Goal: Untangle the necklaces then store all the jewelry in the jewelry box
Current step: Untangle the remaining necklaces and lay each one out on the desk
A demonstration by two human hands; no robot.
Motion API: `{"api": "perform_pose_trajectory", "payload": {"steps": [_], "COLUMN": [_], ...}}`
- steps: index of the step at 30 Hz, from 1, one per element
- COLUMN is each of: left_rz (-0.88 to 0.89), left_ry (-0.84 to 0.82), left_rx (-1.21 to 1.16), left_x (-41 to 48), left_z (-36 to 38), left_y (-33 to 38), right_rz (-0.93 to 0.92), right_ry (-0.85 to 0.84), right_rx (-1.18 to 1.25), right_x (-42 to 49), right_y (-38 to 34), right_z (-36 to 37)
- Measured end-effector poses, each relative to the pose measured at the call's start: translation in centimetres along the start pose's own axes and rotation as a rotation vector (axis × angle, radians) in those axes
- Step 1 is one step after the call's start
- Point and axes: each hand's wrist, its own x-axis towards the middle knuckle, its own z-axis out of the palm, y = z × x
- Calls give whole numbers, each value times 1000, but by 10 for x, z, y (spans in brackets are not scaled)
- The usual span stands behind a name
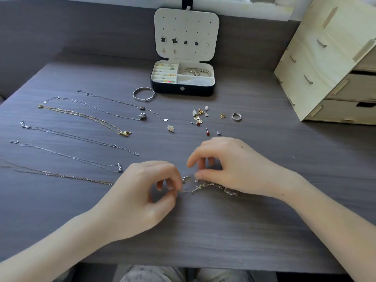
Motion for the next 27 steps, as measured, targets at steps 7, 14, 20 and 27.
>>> {"api": "perform_pose_trajectory", "payload": {"steps": [7, 14, 20, 27], "left_rz": [-87, -65, -6, -289], "left_ry": [-17, 52, -18, -60], "left_rx": [156, 310, 318, 11], "left_x": [-2, 10, 32, 64], "left_z": [-1, -6, 5, 18], "left_y": [0, 4, -1, -4], "right_rz": [74, 124, 210, 185], "right_ry": [-53, 1, 136, 241], "right_rx": [-136, -13, 305, 552], "right_x": [-1, -2, 7, 18], "right_y": [1, 4, 6, 6], "right_z": [1, -1, -15, -11]}}
